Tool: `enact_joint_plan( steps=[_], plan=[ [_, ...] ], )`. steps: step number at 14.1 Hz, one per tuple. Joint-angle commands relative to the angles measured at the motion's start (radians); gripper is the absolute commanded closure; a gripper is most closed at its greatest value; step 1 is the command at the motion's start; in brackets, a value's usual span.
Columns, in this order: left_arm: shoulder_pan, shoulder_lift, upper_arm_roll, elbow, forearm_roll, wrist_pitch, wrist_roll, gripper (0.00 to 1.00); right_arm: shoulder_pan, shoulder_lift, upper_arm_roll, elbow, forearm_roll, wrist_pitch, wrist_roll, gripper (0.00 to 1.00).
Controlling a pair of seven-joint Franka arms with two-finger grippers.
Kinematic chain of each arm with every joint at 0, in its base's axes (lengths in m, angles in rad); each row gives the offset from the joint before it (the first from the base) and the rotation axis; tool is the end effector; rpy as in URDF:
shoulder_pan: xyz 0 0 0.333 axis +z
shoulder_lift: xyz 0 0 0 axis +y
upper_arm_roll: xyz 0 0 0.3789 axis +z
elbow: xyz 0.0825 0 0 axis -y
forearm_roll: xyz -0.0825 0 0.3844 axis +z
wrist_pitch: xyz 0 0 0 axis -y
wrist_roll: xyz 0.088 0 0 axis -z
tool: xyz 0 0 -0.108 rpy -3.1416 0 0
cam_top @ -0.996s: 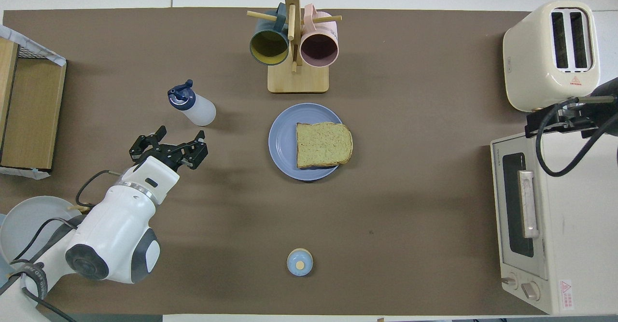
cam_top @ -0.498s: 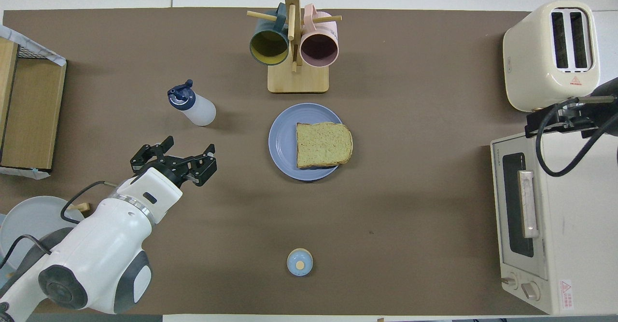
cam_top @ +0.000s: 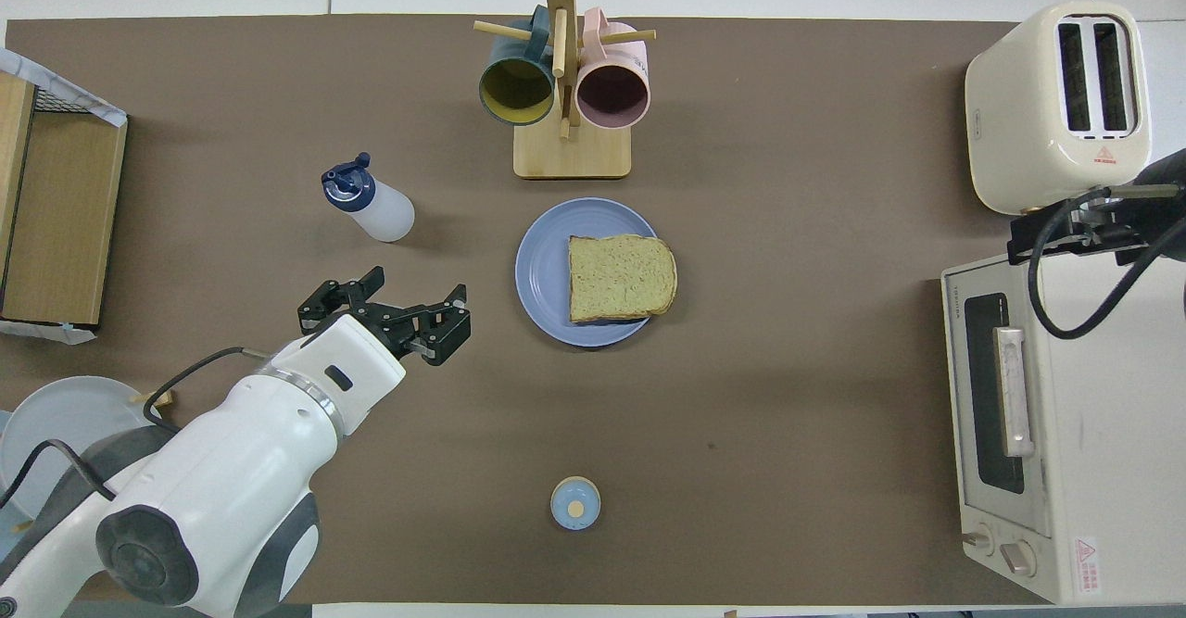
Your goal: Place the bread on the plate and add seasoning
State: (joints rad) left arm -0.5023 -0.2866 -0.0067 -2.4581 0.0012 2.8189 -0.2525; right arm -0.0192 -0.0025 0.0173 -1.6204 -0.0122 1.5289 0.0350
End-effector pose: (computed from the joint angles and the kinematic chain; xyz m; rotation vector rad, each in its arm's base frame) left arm 0.4112 -0.2298 0.5375 2.7521 -0.3568 0.8658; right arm 0.5475 -0.0024 0.6610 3.1243 -0.0576 -0.1388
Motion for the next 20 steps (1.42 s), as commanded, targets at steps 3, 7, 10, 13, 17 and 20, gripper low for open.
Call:
enact_joint_plan(
  steps=[3, 7, 10, 13, 17, 20],
  plan=[
    [0.008, -0.002, 0.005, 0.218, 0.003, -0.330, 0.001, 0.00, -0.010, -0.007, 0.004, 0.002, 0.020, -0.006, -0.021, 0.00],
    [0.079, 0.004, 0.017, 0.385, 0.003, -0.657, 0.022, 0.00, -0.010, -0.007, 0.004, 0.002, 0.021, -0.006, -0.021, 0.00],
    [0.177, 0.007, 0.028, 0.484, -0.003, -0.850, 0.183, 0.00, -0.010, -0.007, 0.004, 0.002, 0.020, -0.006, -0.021, 0.00],
    [0.293, 0.023, 0.030, 0.560, -0.006, -0.975, 0.332, 0.00, -0.010, -0.007, 0.004, 0.002, 0.020, -0.006, -0.021, 0.00],
    [0.383, 0.021, 0.031, 0.567, -0.006, -1.082, 0.340, 0.00, -0.010, -0.007, 0.004, 0.002, 0.020, -0.006, -0.021, 0.00],
    [0.412, 0.018, 0.040, 0.574, -0.007, -1.124, 0.338, 0.00, -0.010, -0.007, 0.004, 0.002, 0.020, -0.006, -0.021, 0.00]
  ],
)
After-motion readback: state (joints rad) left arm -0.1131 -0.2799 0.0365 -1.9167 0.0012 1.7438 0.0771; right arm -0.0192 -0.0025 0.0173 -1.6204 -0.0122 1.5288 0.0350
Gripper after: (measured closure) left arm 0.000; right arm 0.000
